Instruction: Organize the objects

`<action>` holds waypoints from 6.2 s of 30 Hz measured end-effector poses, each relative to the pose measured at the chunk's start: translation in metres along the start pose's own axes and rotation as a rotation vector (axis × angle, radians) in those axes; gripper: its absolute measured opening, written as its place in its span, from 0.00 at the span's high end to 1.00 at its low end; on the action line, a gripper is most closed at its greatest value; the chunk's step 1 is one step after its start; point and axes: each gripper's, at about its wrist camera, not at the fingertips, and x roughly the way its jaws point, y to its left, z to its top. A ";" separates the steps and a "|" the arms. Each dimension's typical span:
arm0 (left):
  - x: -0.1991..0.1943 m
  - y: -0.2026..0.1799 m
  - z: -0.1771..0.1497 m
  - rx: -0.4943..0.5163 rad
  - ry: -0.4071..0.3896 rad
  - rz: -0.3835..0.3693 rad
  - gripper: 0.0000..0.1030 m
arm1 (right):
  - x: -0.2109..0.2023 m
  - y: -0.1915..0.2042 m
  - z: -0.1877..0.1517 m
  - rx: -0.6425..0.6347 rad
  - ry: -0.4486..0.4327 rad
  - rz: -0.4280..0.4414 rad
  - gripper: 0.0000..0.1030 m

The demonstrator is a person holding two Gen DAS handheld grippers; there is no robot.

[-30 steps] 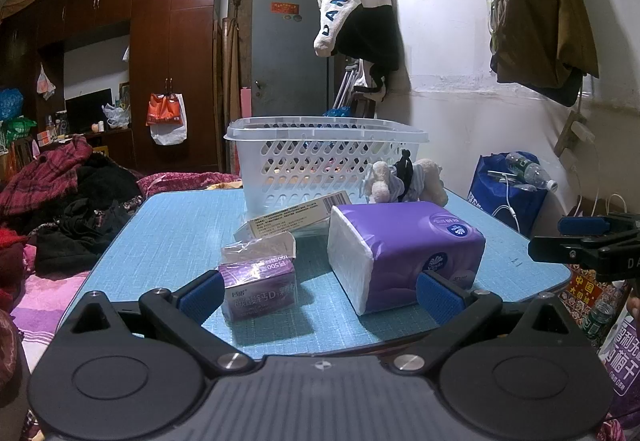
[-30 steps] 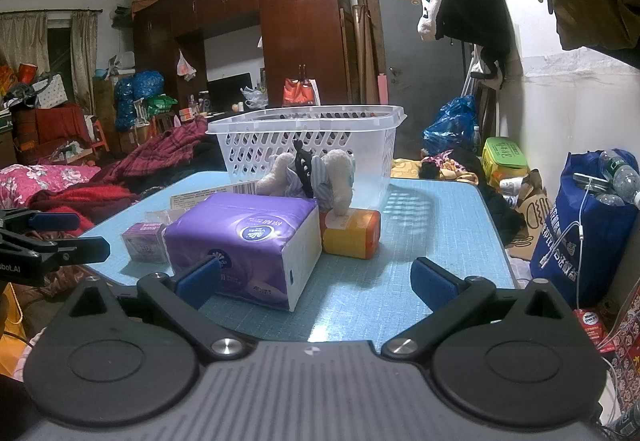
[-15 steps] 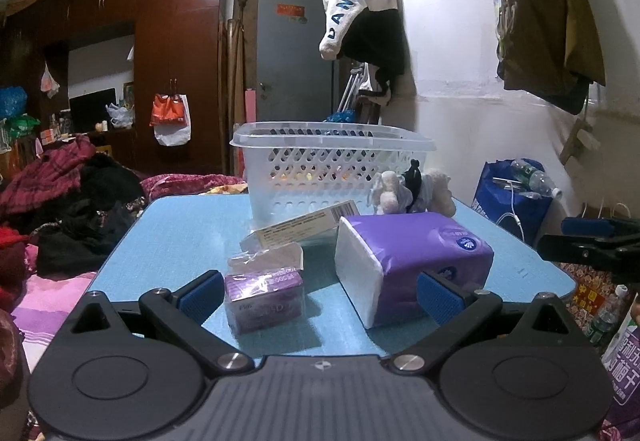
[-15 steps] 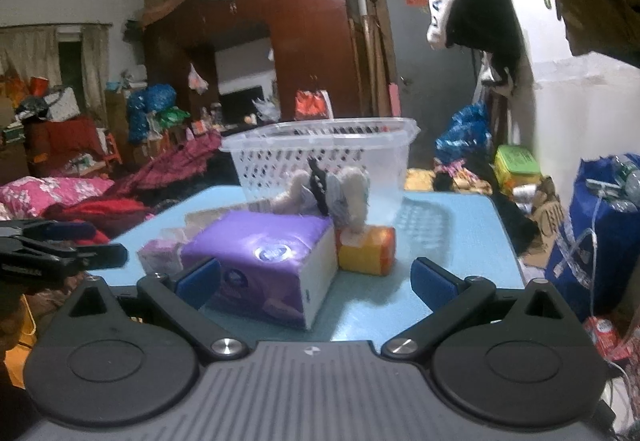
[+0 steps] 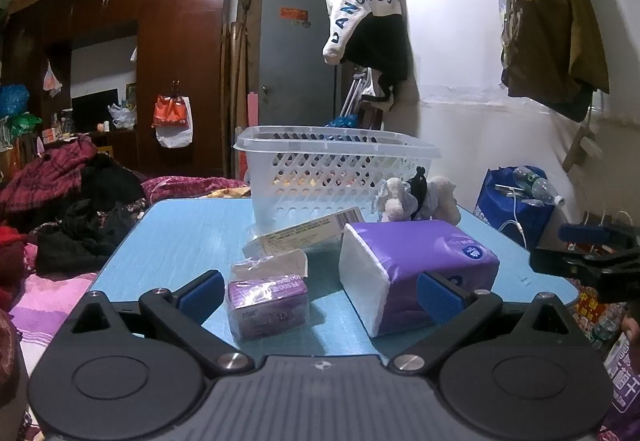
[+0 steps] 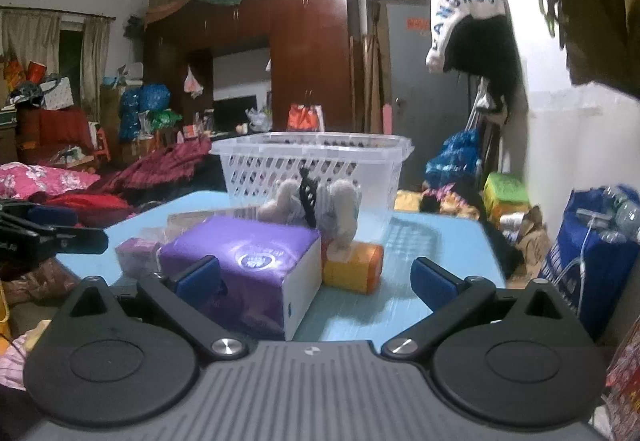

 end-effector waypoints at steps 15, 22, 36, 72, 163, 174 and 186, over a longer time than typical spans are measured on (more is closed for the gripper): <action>0.010 -0.001 -0.003 0.004 0.027 -0.033 0.00 | -0.002 -0.006 -0.007 0.030 0.006 0.094 0.00; 0.008 0.000 -0.002 -0.011 -0.009 -0.038 0.00 | -0.005 -0.007 -0.006 0.018 0.000 0.090 0.00; 0.021 -0.004 -0.006 0.088 -0.051 -0.207 0.06 | 0.002 -0.011 -0.008 0.024 -0.023 0.135 0.13; 0.026 0.013 0.009 0.140 -0.179 -0.459 0.51 | 0.010 0.000 0.004 -0.140 -0.089 0.292 0.57; 0.122 -0.034 0.087 0.210 -0.153 -0.254 0.85 | 0.073 -0.018 0.075 -0.127 -0.047 0.061 0.89; 0.141 0.001 0.176 0.190 -0.251 -0.084 0.85 | 0.119 0.022 0.168 -0.205 -0.140 0.085 0.89; 0.250 0.026 0.176 0.121 -0.031 -0.013 0.85 | 0.238 0.020 0.159 -0.139 0.154 0.090 0.88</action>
